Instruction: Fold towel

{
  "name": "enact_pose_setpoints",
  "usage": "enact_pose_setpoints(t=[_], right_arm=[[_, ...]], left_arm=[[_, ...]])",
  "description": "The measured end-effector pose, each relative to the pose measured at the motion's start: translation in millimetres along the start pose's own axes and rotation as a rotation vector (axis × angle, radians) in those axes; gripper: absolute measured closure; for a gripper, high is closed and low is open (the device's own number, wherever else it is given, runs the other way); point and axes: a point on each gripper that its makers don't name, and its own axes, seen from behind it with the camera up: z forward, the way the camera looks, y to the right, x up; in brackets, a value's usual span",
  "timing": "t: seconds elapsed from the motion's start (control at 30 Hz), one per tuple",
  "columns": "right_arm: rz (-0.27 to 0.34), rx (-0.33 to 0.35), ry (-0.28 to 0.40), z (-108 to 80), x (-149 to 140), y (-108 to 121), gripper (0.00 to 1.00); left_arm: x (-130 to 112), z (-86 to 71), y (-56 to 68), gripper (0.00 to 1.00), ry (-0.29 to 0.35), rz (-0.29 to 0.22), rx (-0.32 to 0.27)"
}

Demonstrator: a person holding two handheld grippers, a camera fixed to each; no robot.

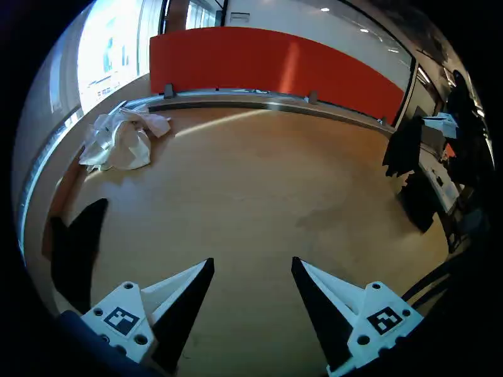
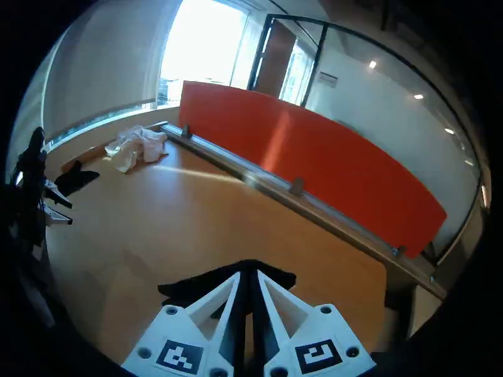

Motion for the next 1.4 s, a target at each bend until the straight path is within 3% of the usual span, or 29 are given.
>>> enact_pose_setpoints(t=[0.37, 0.6, 1.1, 1.4], right_arm=[[0.027, -0.088, -0.023, -23.7, -19.9, 68.4, 0.96], [0.046, -0.123, -0.055, -32.6, -40.7, 96.5, 0.96], [0.084, -0.156, -0.098, -44.8, -80.0, 115.0, 0.96], [0.11, -0.179, -0.116, -68.0, -103.2, 115.5, 0.96]], left_arm=[[4.5, 4.7, 9.1, 0.09, -0.008, 0.005, -0.005], [6.9, 8.1, 17.1, 0.09, -0.014, 0.024, -0.011], [9.1, 10.6, 29.6, 0.09, -0.018, 0.051, -0.023], [9.9, 10.6, 33.4, 0.09, -0.017, 0.056, -0.031]])
